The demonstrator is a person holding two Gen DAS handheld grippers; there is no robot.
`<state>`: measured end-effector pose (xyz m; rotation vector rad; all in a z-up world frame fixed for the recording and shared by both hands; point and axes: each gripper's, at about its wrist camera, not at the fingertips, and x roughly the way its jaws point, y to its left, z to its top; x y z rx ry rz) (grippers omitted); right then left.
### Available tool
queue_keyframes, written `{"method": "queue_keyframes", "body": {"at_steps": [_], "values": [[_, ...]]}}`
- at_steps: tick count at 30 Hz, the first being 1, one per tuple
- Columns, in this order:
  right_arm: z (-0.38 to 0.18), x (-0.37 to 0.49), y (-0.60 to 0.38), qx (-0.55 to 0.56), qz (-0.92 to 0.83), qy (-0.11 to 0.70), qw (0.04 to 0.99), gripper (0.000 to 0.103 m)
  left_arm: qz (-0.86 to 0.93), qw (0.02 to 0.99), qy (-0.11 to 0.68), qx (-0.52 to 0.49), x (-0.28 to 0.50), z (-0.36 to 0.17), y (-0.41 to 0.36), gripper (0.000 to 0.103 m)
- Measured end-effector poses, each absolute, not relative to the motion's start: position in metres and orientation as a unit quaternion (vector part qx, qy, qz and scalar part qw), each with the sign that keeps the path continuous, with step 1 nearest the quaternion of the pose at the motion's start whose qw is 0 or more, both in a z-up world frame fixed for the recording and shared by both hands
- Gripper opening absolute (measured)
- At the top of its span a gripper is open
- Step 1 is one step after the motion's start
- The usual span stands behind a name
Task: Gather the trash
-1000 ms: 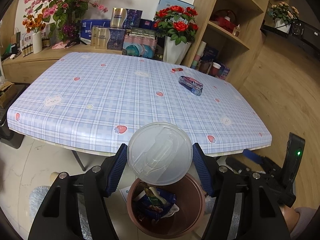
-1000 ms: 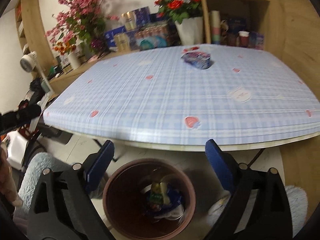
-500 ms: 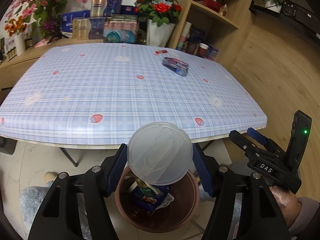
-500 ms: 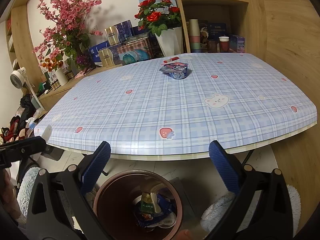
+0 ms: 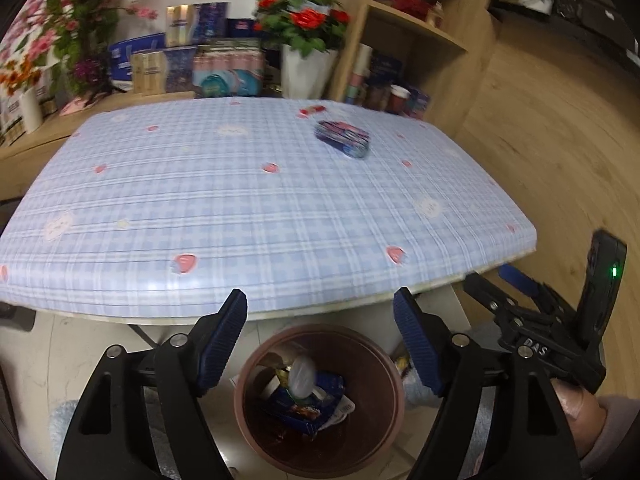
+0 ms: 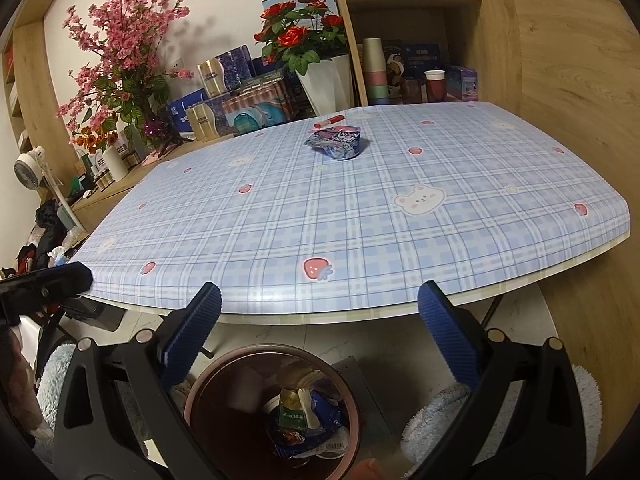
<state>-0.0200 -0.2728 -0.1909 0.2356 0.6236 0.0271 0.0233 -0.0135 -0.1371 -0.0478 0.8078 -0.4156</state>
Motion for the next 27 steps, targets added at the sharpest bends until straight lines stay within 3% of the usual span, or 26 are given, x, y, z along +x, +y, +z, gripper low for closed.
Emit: {"method": "queue_keyframes", "body": {"at_steps": [12,27], "values": [[-0.181,-0.008,-0.28,0.091,0.01,0.29,0.953,0.097,-0.07,0.947,0.312,-0.039,0.039,-0.106,0.053,0.097],[-0.151,0.069,-0.308,0.04,0.03,0.298,0.953,0.097,-0.026,0.95,0.309,-0.025,0.089,-0.099,0.076,0.097]]}}
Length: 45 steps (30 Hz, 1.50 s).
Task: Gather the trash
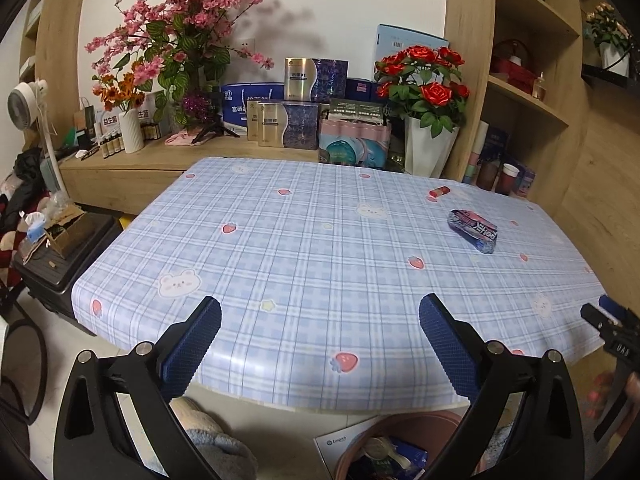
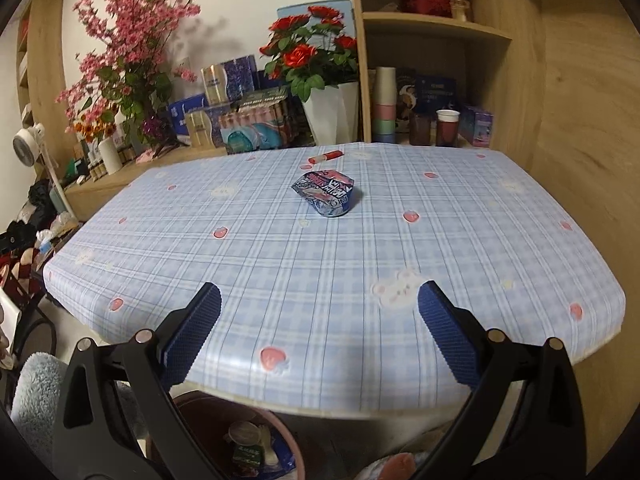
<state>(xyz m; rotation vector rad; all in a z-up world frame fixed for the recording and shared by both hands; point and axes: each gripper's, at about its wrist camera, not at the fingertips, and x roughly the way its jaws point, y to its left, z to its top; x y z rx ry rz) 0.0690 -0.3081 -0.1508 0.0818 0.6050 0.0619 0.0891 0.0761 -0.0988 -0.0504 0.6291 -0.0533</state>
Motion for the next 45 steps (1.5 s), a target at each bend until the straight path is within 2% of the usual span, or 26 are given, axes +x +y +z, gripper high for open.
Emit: {"method": "queue_keyframes", "body": {"at_steps": [9,15,20,27,30,31,32,33,35,45], "values": [[-0.156,0.18,-0.304,-0.069,0.033,0.354,0.932,0.097,-0.032,0.942,0.332,-0.027,0.145,-0.12,0.069,0.097],[-0.18,0.288,-0.287,-0.107,0.037,0.403,0.908,0.095,-0.037,0.941,0.335,-0.027,0.19,-0.128,0.064,0.097],[-0.207,0.354,-0.266,-0.135,0.042,0.454,0.88,0.083,-0.042,0.94,0.337,-0.035,0.218,-0.134,0.066,0.097],[-0.221,0.381,-0.264,-0.15,0.028,0.474,0.867,0.078,-0.048,0.936,0.347,-0.039,0.242,-0.15,0.067,0.097],[-0.218,0.387,-0.277,-0.122,0.023,0.479,0.869,0.07,-0.051,0.934,0.35,-0.043,0.245,-0.154,0.067,0.097],[-0.217,0.388,-0.283,-0.11,0.022,0.481,0.87,0.064,-0.052,0.934,0.351,-0.043,0.245,-0.156,0.066,0.097],[-0.215,0.389,-0.288,-0.098,0.02,0.481,0.871,0.056,-0.053,0.934,0.352,-0.043,0.245,-0.157,0.066,0.097],[-0.214,0.391,-0.292,-0.09,0.018,0.48,0.872,0.051,-0.054,0.933,0.352,-0.042,0.246,-0.157,0.065,0.097],[-0.21,0.391,-0.304,-0.06,0.019,0.475,0.878,0.031,-0.056,0.933,0.354,-0.039,0.247,-0.159,0.062,0.097],[-0.189,0.373,-0.356,0.092,0.047,0.399,0.911,0.026,-0.097,0.921,0.377,-0.026,0.277,-0.165,0.023,0.097]]}}
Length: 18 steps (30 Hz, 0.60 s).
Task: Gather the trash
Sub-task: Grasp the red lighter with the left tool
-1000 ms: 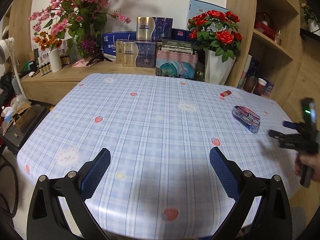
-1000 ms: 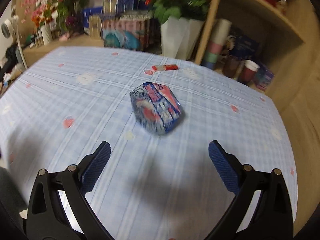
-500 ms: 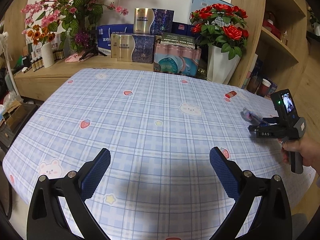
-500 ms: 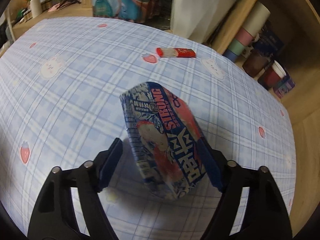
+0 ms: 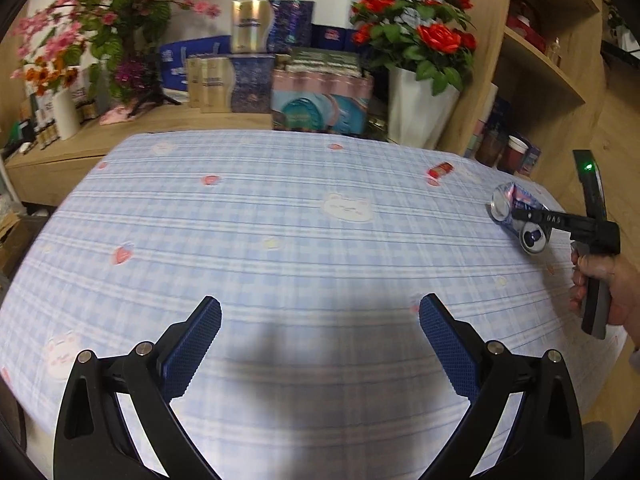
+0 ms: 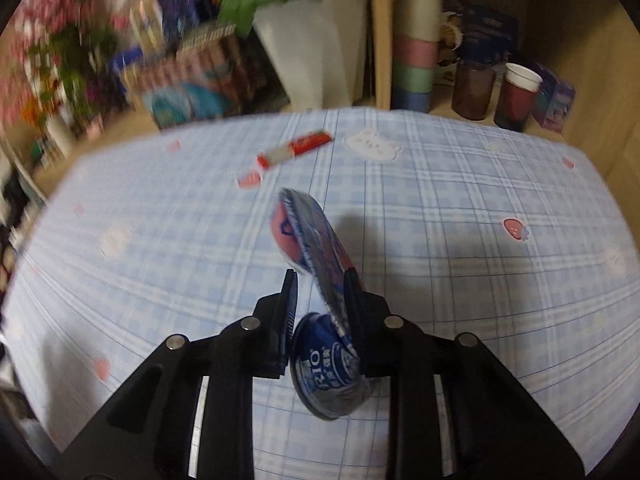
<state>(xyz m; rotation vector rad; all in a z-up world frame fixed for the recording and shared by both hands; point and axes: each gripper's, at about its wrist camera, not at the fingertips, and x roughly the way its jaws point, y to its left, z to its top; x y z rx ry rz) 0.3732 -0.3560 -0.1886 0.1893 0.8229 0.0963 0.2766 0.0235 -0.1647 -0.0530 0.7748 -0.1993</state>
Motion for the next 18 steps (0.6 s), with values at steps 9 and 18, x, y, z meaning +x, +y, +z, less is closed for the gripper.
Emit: {"method": "queue_keyframes", "body": {"at_steps": [9,18], "values": [[-0.186,0.357,-0.412,0.241,0.055,0.305,0.92,0.022,-0.189,0.906,0.379,-0.004,0.349,-0.159,-0.057,0.097],[-0.193,0.325,-0.476,0.323,0.023,0.266,0.908,0.022,-0.269,0.881,0.375,0.107,0.475,-0.177,-0.176,0.084]]}}
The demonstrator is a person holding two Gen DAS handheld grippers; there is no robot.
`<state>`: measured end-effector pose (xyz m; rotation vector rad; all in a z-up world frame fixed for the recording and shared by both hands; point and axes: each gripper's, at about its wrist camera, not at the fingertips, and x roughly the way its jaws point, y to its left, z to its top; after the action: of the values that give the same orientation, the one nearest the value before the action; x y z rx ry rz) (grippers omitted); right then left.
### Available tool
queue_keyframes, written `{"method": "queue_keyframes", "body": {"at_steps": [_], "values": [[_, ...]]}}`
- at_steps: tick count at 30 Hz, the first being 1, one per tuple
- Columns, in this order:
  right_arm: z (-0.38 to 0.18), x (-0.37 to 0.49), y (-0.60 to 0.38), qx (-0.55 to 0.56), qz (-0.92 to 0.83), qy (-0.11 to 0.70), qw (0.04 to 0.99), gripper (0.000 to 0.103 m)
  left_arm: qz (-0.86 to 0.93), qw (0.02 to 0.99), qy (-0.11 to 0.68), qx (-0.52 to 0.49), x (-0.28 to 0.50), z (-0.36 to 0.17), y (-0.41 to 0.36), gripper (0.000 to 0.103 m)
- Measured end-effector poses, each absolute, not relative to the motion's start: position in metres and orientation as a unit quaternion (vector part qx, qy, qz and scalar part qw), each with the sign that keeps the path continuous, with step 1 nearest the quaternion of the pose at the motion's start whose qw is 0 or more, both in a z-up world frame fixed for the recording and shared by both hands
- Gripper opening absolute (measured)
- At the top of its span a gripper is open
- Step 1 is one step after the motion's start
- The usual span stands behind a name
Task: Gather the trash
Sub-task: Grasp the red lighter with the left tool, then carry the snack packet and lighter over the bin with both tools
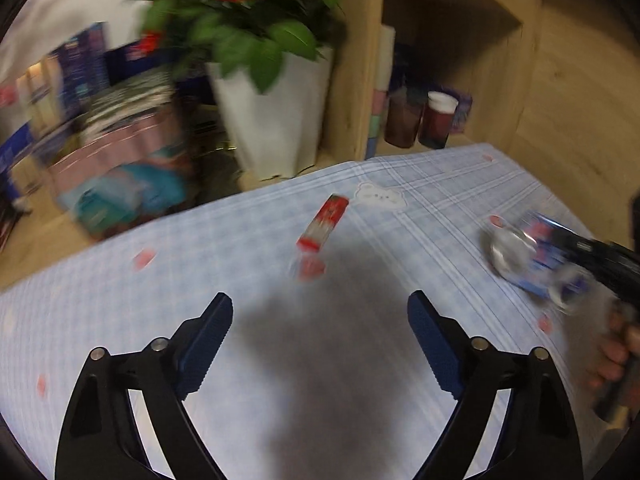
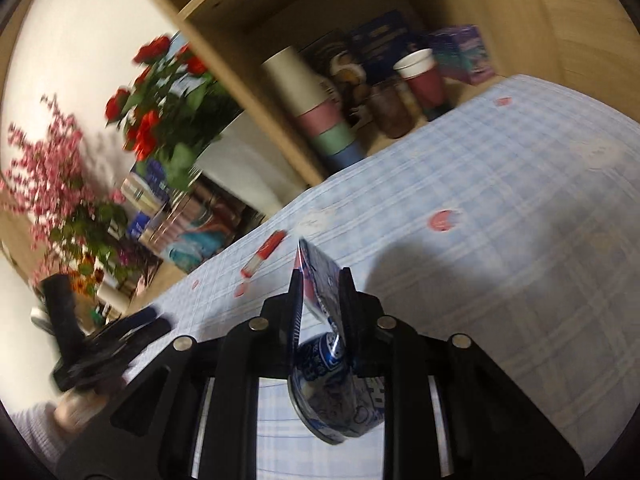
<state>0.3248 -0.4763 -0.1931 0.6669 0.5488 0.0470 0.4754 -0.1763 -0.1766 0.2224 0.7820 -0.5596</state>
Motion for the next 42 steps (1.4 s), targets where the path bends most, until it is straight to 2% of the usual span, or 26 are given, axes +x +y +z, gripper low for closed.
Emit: {"method": "queue_keyframes", "body": {"at_steps": [3,4,11,14,15,16,23,29,42], "values": [[-0.192,0.311,-0.49,0.327,0.013,0.264,0.907,0.021,-0.273,0.868,0.396,0.124,0.517,-0.193,-0.209,0.075],[-0.191,0.306,-0.494,0.326,0.009,0.262,0.908,0.021,-0.273,0.864,0.402,0.13,0.527,-0.197,-0.218,0.069],[-0.189,0.287,-0.505,0.334,0.001,0.257,0.907,0.021,-0.257,0.842,0.453,0.139,0.58,-0.224,-0.249,0.063],[-0.186,0.279,-0.5,0.329,0.003,0.255,0.909,0.02,-0.241,0.843,0.46,0.137,0.586,-0.231,-0.249,0.045],[-0.185,0.276,-0.496,0.323,0.004,0.256,0.911,0.02,-0.241,0.844,0.46,0.135,0.585,-0.229,-0.249,0.026],[-0.185,0.275,-0.493,0.318,0.006,0.259,0.912,0.02,-0.241,0.843,0.462,0.136,0.583,-0.228,-0.247,0.022],[-0.171,0.267,-0.475,0.324,0.018,0.263,0.909,0.019,-0.261,0.839,0.465,0.108,0.544,-0.21,-0.217,0.022],[-0.141,0.252,-0.447,0.303,0.035,0.263,0.915,0.019,-0.278,0.847,0.445,0.082,0.485,-0.165,-0.178,0.022],[-0.099,0.199,-0.377,0.276,0.077,0.277,0.917,0.018,-0.24,0.897,0.372,0.006,0.302,-0.077,-0.052,0.022]]}}
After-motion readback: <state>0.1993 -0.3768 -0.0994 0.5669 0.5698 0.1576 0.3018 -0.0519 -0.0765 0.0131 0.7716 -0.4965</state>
